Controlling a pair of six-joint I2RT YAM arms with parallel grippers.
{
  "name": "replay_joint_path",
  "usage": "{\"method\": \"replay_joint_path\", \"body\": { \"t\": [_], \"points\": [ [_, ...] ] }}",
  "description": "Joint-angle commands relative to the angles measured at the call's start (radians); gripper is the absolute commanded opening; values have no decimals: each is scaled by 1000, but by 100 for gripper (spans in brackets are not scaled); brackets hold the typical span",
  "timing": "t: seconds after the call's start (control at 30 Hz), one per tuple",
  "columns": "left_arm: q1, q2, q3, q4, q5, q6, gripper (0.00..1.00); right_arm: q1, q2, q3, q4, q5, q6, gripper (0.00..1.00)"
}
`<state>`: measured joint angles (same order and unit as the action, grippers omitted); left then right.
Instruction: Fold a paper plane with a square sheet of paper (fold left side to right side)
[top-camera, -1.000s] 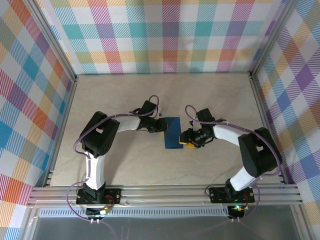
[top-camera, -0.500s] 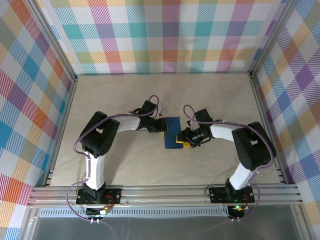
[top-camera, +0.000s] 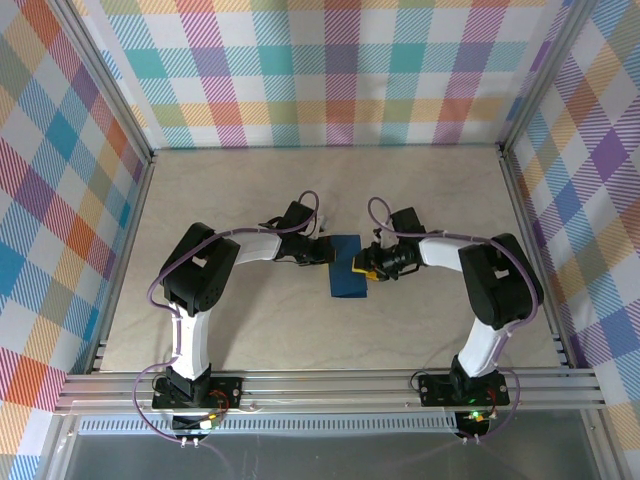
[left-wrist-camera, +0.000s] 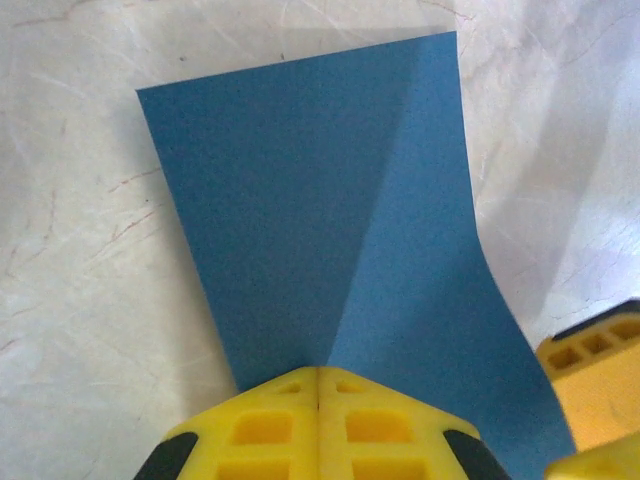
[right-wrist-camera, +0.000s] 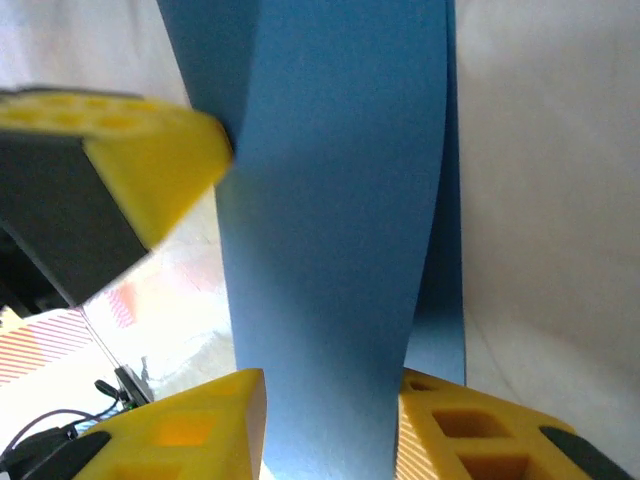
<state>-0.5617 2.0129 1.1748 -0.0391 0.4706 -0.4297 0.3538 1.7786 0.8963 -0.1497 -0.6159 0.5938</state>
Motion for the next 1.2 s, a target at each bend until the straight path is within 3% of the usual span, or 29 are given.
{"method": "replay_joint_path", "body": {
  "t": [0.0, 0.67, 0.83, 1.0, 1.17],
  "points": [
    [-19, 3, -21, -55, -3, 1, 0, -17, 32, 43, 11, -32, -24, 34],
    [-18, -28, 9, -54, -10, 3, 4, -34, 133, 73, -11, -14, -46, 9],
    [-18, -97, 8, -45, -27, 36, 13, -33, 118, 62, 6, -42, -13, 6],
    [-26, -220, -84, 12, -44, 95, 31, -34, 98, 81, -28, -59, 20, 5],
    [-95, -360, -198, 19, -111, 225, 45, -34, 78, 92, -54, -68, 54, 5]
  ]
}}
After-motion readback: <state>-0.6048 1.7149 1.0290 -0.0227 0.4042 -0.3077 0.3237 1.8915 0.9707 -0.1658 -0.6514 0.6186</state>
